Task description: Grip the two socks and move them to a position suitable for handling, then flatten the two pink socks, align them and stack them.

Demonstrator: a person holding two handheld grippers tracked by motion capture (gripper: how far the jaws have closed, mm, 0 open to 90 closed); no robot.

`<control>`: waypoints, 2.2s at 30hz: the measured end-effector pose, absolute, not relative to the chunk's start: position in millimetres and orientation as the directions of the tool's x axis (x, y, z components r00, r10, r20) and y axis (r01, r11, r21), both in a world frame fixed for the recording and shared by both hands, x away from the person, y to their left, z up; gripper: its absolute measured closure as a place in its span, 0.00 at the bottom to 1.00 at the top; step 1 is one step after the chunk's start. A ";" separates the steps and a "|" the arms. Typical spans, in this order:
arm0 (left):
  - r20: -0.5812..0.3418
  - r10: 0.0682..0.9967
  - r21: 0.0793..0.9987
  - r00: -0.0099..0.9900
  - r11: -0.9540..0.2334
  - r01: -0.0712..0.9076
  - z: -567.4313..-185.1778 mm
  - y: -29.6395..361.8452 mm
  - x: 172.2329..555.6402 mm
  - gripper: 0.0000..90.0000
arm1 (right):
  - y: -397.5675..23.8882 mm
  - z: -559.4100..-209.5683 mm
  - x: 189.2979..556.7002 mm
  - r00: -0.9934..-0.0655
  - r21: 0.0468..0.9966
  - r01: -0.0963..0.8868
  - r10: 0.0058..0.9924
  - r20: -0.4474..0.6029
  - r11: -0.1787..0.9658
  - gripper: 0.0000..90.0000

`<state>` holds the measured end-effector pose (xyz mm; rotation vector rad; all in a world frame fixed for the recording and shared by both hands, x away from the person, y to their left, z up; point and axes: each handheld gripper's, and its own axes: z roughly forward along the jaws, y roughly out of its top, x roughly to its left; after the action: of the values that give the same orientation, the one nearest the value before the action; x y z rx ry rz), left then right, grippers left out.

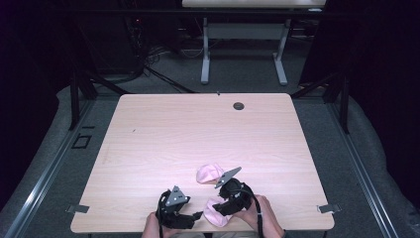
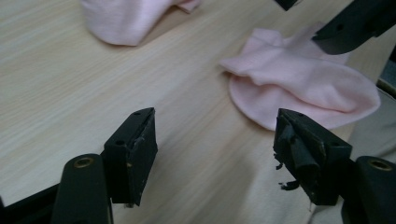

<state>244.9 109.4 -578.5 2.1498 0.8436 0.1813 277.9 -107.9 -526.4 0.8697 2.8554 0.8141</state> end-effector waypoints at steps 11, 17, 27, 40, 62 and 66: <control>-0.142 0.575 0.718 0.806 -0.501 0.483 -580.6 85.2 243.0 0.63 | -101.2 -545.2 276.8 -0.841 0.460 0.518 0.529 0.117 0.721 0.87; -0.125 0.594 0.720 0.795 -0.497 0.484 -581.4 83.3 244.3 0.83 | -102.3 -547.0 275.2 -0.835 0.484 0.522 0.537 0.120 0.703 0.92; -0.104 0.616 0.741 0.780 -0.475 0.474 -583.2 85.8 244.2 0.99 | -107.1 -540.5 274.0 -0.827 0.535 0.518 0.551 0.113 0.667 0.93; -0.083 0.679 0.802 0.729 -0.388 0.453 -574.2 100.7 240.8 1.00 | -126.1 -517.3 268.9 -0.808 0.635 0.481 0.587 0.053 0.605 0.93; -0.053 0.757 0.761 0.651 -0.391 0.517 -571.8 114.4 235.6 0.81 | -156.9 -536.5 275.0 -0.732 0.579 0.573 0.680 0.043 0.579 0.70; -0.048 0.777 0.756 0.628 -0.383 0.531 -566.3 117.4 244.6 0.55 | -155.1 -545.0 281.2 -0.726 0.550 0.596 0.685 0.060 0.584 0.65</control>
<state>244.6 117.4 -566.3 2.0788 1.0204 0.4070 281.2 -155.1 -545.0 1.0807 2.6525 0.8318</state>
